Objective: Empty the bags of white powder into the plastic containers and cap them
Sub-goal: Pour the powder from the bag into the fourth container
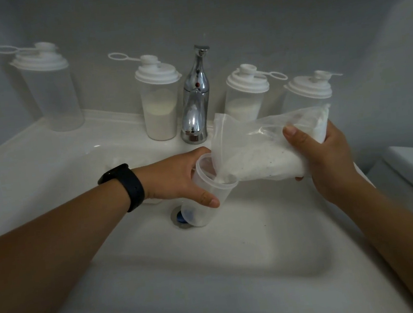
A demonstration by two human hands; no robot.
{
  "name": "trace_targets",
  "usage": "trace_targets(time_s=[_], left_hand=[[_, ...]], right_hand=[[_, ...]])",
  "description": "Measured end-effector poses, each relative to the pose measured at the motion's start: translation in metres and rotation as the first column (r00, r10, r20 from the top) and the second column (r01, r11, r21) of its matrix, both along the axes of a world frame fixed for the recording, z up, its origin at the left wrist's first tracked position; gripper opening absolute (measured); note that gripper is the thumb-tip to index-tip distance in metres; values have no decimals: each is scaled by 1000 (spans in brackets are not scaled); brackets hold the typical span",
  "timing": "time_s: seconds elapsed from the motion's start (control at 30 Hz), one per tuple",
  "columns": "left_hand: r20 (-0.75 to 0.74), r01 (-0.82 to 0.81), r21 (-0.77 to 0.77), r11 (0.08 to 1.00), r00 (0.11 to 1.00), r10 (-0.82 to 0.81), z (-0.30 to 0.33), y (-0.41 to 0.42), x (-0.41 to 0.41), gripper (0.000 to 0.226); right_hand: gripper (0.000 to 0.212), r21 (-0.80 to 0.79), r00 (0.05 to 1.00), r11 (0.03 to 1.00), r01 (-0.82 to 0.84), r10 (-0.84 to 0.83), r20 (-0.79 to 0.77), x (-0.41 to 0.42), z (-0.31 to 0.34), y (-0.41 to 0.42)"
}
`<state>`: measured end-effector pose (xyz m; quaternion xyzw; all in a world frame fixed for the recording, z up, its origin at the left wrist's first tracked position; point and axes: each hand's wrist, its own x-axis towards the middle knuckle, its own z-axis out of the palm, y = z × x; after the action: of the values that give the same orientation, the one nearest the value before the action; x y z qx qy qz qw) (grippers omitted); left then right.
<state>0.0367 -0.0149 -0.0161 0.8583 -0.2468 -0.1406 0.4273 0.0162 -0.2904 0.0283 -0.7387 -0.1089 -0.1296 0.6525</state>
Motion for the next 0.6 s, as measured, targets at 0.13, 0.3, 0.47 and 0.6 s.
trace_targets(time_s=[0.13, 0.3, 0.47, 0.6], left_hand=[[-2, 1, -2, 1000, 1000, -1, 0, -1, 0, 88], [2, 5, -8, 1000, 1000, -5, -1, 1, 0, 89], [-1, 13, -7, 1000, 1000, -13, -2, 1, 1, 89], [7, 6, 0, 1000, 1000, -6, 0, 0, 1, 88]], right_hand=[[30, -3, 1000, 1000, 5, -5, 5, -1, 0, 0], [31, -8, 1000, 1000, 7, -7, 4, -1, 1, 0], [48, 4, 1000, 1000, -9, 9, -6, 0, 0, 0], [36, -6, 1000, 1000, 6, -6, -2, 1, 1, 0]])
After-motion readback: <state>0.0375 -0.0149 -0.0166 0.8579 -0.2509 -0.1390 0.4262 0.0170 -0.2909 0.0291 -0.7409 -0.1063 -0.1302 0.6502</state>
